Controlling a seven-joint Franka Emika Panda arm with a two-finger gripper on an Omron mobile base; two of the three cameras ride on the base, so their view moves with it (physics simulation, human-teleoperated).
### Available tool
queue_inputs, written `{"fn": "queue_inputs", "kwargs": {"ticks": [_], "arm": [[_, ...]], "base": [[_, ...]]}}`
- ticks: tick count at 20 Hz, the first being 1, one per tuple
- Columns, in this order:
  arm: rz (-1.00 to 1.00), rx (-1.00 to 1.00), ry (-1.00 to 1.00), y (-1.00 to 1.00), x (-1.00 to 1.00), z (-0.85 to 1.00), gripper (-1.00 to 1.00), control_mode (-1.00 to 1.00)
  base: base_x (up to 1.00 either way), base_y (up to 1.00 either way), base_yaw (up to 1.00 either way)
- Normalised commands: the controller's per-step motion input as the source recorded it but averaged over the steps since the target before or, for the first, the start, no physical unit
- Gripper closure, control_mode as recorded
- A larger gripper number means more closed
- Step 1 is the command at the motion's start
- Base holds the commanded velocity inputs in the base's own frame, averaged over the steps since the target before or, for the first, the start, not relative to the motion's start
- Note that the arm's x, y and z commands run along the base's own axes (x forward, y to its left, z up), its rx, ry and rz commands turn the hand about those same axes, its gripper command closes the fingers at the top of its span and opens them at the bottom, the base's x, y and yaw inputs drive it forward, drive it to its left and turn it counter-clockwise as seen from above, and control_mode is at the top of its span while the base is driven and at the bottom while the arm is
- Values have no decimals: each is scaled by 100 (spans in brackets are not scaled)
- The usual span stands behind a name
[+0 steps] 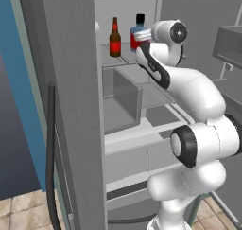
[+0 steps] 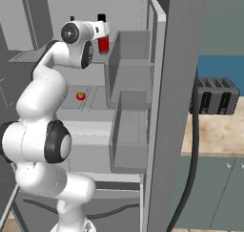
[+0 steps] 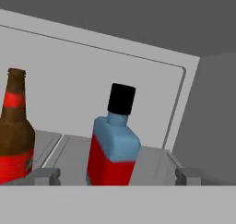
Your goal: Place the beer and liquor on the top shelf of the fridge to keep them out of children's reach, and place the tomato on lower shelves for easy access.
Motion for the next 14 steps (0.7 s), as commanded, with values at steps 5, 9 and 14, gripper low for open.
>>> {"fn": "queue_inputs", "kwargs": {"ticks": [5, 9, 14], "arm": [[-3, -5, 7, 0, -100, 0, -100, -100], [0, -6, 11, 5, -100, 0, -100, -100], [0, -3, 10, 13, -100, 0, -100, -100]], "base": [[0, 0, 0], [0, 0, 0], [0, 0, 0]]}}
